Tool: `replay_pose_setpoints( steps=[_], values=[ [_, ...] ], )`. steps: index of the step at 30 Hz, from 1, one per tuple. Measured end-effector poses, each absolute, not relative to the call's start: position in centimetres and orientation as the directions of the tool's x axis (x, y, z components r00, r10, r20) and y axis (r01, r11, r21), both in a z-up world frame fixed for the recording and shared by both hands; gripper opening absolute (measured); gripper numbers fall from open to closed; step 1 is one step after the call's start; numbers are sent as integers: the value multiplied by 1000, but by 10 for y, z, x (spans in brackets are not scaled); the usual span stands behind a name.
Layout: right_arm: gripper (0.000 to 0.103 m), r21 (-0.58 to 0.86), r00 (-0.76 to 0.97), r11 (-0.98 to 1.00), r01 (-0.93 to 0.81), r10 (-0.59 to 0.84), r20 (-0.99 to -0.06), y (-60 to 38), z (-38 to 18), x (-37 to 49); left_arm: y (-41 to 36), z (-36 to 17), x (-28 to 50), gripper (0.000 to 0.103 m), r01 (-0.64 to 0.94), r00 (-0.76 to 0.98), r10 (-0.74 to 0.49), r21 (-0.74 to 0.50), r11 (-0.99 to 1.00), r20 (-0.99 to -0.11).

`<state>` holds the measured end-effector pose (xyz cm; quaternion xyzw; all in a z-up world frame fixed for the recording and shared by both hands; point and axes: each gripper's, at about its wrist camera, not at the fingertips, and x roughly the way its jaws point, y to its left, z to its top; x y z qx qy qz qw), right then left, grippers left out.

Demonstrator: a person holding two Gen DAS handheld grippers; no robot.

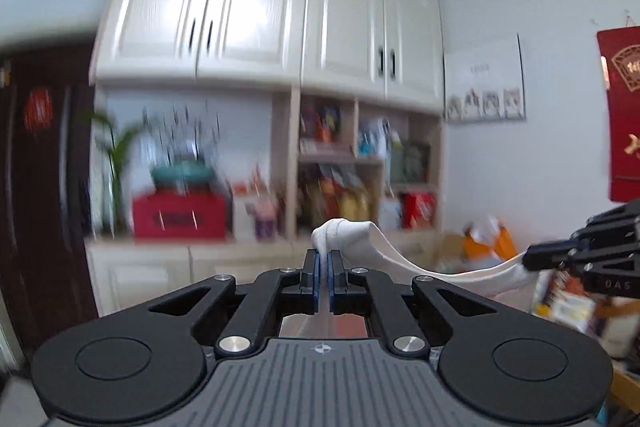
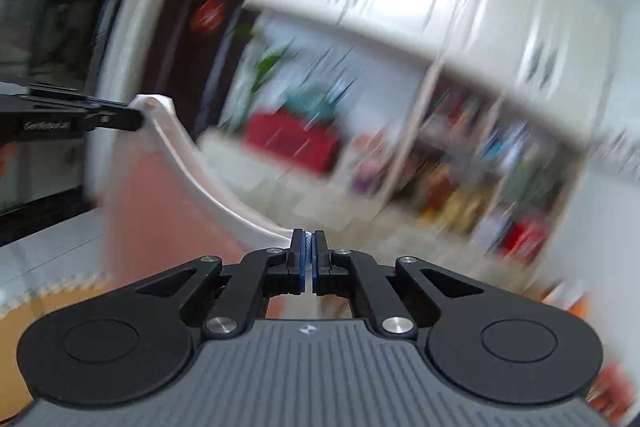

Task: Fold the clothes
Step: 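Lift the shirt with both grippers and shake it out in the air, then lay the shirt flat on the table with both grippers, then release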

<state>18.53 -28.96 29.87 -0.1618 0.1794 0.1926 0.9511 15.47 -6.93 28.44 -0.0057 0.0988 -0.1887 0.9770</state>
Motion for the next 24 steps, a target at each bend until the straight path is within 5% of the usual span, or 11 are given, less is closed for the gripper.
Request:
replay_pose_setpoints(
  steps=[7,11,17,24],
  values=[
    [3,50,575,887,-458,339,-745,-292,47,155,-47,53,101,3,311,745,-322,-124,942,-584],
    [3,134,478,920,-368,311,-822,-287,-45,134,-34,-23,81,2,233,683,-249,-119,965,-686],
    [4,181,436,915,-361,337,-835,-276,-71,110,-23,-44,57,5,227,671,-222,-89,970,-708],
    [30,168,456,909,-383,344,-821,-276,-44,94,-37,-45,107,30,212,674,-228,-112,971,-703]
  ],
)
